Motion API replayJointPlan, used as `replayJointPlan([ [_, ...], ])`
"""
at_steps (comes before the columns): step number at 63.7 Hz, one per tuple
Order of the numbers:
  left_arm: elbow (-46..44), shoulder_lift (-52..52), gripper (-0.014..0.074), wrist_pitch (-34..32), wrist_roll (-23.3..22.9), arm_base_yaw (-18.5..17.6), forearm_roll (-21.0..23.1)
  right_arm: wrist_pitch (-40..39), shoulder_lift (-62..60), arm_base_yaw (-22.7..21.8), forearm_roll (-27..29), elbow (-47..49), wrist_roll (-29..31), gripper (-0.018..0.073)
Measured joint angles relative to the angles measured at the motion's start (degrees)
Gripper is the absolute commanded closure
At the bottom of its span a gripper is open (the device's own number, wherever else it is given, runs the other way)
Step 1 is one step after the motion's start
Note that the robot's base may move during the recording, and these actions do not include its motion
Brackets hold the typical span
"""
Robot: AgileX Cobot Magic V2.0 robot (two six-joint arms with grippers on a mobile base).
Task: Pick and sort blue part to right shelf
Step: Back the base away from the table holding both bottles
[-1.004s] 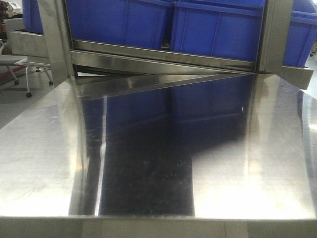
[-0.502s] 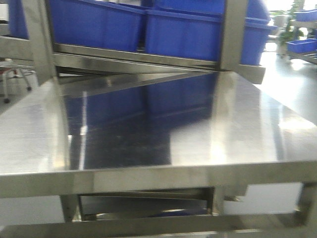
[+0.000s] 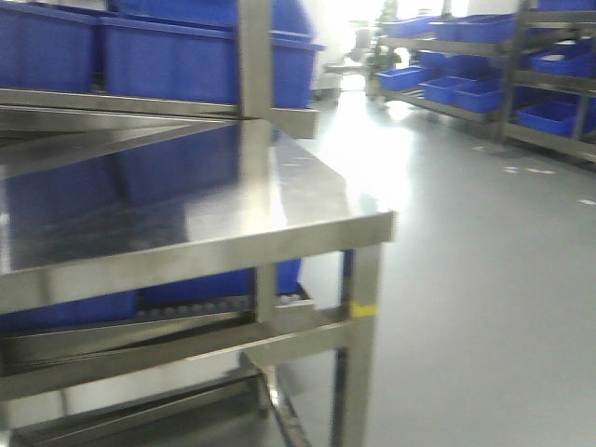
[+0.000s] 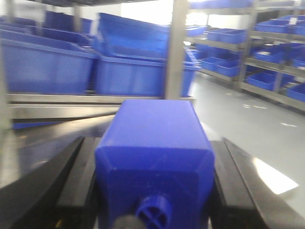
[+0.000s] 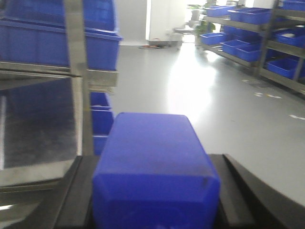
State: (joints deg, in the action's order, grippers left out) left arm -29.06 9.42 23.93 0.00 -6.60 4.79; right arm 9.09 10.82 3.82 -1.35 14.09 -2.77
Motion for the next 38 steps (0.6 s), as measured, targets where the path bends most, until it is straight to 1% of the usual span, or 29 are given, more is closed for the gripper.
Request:
replayJointPlan([
  [38, 0.0, 0.0, 0.021, 0.0, 0.0, 0.0, 0.0, 0.0, 0.0, 0.0, 0.0, 0.0, 0.02, 0.0163],
])
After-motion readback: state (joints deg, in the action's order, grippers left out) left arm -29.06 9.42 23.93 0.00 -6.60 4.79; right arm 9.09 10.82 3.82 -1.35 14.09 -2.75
